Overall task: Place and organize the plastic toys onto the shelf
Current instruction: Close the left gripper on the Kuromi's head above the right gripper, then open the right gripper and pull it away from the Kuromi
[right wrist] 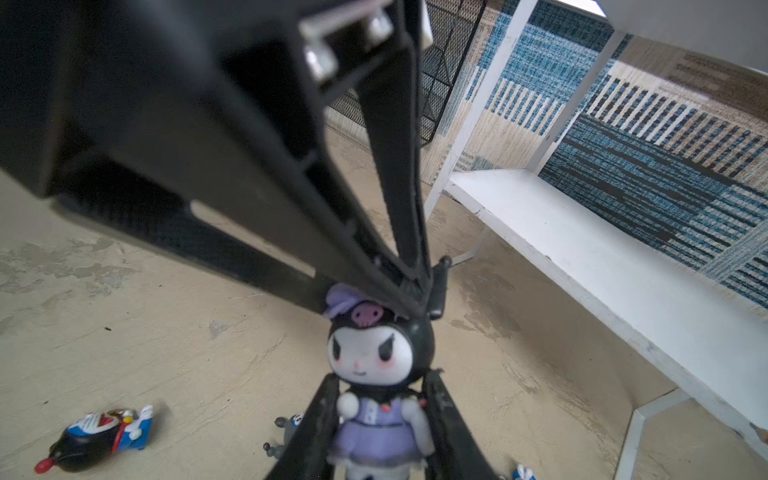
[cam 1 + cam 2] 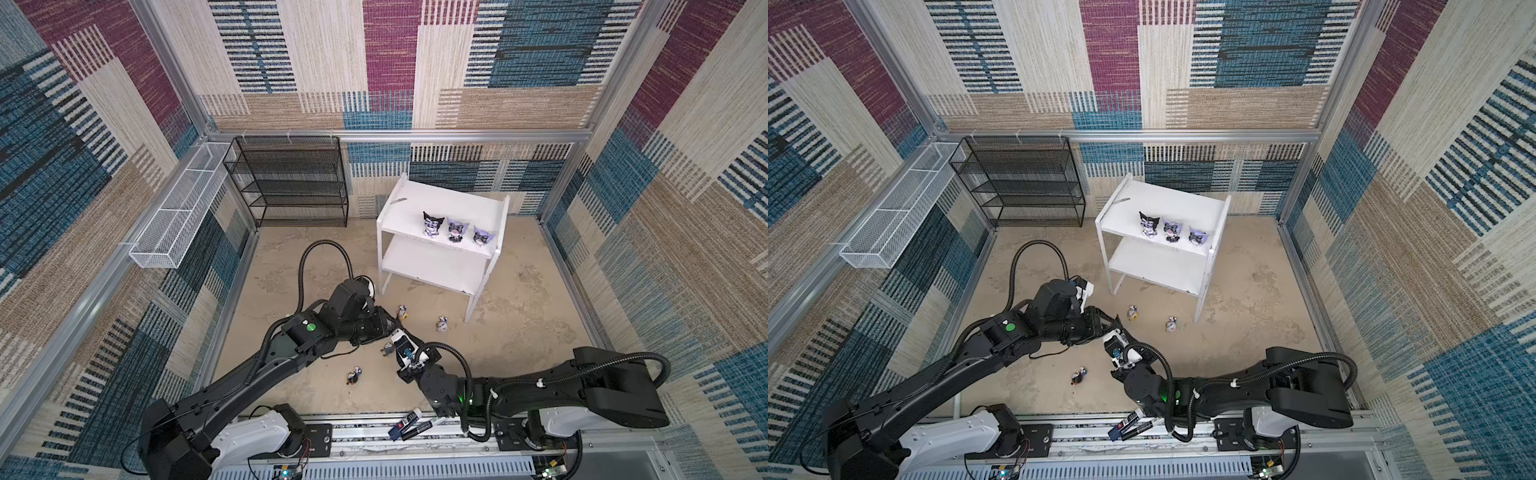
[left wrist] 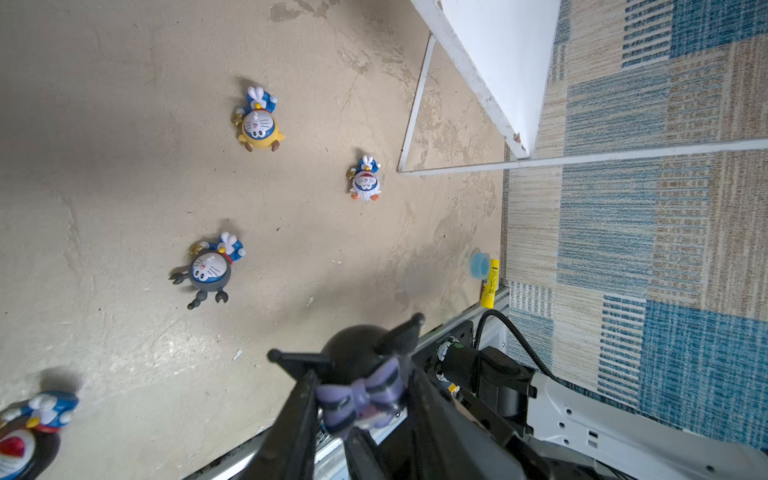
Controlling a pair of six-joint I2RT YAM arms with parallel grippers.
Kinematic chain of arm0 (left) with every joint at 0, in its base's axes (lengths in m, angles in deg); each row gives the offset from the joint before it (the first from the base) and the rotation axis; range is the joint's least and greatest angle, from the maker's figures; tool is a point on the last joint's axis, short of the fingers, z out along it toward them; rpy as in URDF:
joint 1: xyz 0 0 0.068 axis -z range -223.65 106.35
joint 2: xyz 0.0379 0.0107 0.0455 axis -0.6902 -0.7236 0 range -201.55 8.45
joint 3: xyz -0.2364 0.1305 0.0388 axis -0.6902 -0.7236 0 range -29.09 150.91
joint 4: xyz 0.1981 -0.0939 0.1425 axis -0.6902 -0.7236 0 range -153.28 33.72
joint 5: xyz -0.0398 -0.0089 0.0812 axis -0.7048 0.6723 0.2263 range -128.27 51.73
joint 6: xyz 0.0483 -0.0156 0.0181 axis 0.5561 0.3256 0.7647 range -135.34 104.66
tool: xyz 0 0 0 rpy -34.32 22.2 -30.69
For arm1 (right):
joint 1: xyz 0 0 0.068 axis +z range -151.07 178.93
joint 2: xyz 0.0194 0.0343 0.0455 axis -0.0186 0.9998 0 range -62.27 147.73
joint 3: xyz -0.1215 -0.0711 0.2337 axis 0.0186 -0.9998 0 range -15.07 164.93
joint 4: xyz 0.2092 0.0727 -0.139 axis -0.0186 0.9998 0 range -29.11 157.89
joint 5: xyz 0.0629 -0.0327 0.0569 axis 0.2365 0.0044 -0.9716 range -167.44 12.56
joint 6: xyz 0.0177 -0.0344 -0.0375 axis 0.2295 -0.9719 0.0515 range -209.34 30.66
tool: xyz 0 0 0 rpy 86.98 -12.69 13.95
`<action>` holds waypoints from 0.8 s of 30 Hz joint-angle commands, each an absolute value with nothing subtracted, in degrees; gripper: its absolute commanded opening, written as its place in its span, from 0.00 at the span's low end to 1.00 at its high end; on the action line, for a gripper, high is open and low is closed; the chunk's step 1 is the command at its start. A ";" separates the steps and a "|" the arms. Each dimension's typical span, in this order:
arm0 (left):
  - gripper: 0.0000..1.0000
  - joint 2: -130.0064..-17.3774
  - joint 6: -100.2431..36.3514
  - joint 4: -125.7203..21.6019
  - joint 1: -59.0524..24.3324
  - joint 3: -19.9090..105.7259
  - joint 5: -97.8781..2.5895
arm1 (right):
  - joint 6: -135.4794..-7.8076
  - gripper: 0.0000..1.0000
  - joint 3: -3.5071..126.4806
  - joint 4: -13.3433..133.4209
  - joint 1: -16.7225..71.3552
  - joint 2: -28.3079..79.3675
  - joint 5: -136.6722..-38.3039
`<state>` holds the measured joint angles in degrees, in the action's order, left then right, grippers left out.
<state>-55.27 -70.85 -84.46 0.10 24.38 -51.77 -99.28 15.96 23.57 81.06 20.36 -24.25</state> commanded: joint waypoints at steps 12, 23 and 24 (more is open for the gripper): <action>0.37 -57.34 -71.21 -81.91 0.12 24.49 -51.37 | -105.88 0.00 17.41 8.90 83.57 22.49 -25.31; 0.20 -55.73 -71.06 -82.62 0.01 24.78 -50.66 | -105.19 0.00 17.28 9.03 83.57 23.81 -25.29; 0.18 -55.55 -70.99 -82.57 0.03 24.78 -50.67 | -105.03 0.00 17.36 9.18 83.57 23.99 -25.47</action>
